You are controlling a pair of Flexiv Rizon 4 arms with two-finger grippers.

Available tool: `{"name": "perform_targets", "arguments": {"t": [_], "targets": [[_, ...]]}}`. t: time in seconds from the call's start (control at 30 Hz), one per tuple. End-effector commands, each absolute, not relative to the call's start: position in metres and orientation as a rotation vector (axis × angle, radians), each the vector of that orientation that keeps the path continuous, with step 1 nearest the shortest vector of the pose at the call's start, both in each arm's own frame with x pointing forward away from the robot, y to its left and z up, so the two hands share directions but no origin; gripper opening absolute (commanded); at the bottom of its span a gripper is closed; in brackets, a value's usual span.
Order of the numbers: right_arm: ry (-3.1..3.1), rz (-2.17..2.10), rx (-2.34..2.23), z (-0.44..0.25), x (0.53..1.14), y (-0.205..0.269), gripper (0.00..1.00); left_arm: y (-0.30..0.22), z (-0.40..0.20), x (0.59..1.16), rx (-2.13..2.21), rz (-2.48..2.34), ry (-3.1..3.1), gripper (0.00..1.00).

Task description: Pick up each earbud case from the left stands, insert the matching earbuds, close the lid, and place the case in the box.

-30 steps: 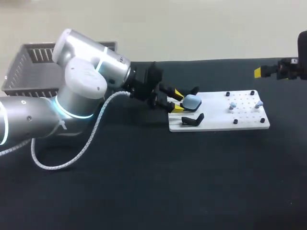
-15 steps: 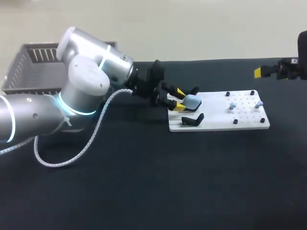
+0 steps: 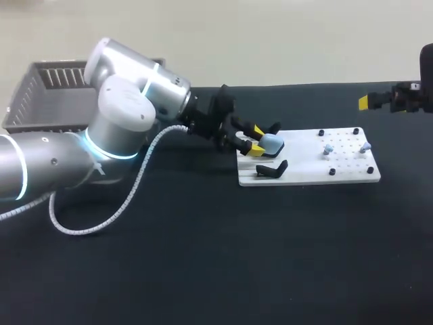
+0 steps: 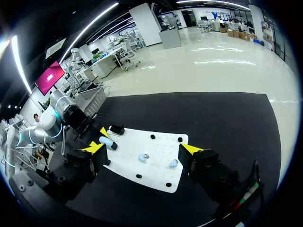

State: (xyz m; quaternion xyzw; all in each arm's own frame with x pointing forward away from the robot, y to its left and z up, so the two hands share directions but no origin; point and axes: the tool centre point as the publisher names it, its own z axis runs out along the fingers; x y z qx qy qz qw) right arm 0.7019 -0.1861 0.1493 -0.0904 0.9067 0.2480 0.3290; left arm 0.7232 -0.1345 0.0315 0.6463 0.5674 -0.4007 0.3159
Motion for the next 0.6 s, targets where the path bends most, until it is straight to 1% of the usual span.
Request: {"name": "perform_targets", "arguments": {"t": [0.03,0.27,0.6], "targets": [[2.373,0.647,-0.237,0.1495,0.7014,-0.1863,1.0,-0.1349,0.0302,0.7217,1.702,-1.055,1.49,0.49],[2.373,0.647,-0.237,0.1495,0.7014,-0.1863,1.0,-0.136,0.0284,0.7186,1.71,-1.056,1.49,0.45],[2.373,0.647,-0.237,0.1495,0.7014,-0.1863,1.0,-0.138,0.0253,0.721,1.705,-1.053,1.502,0.47]]}}
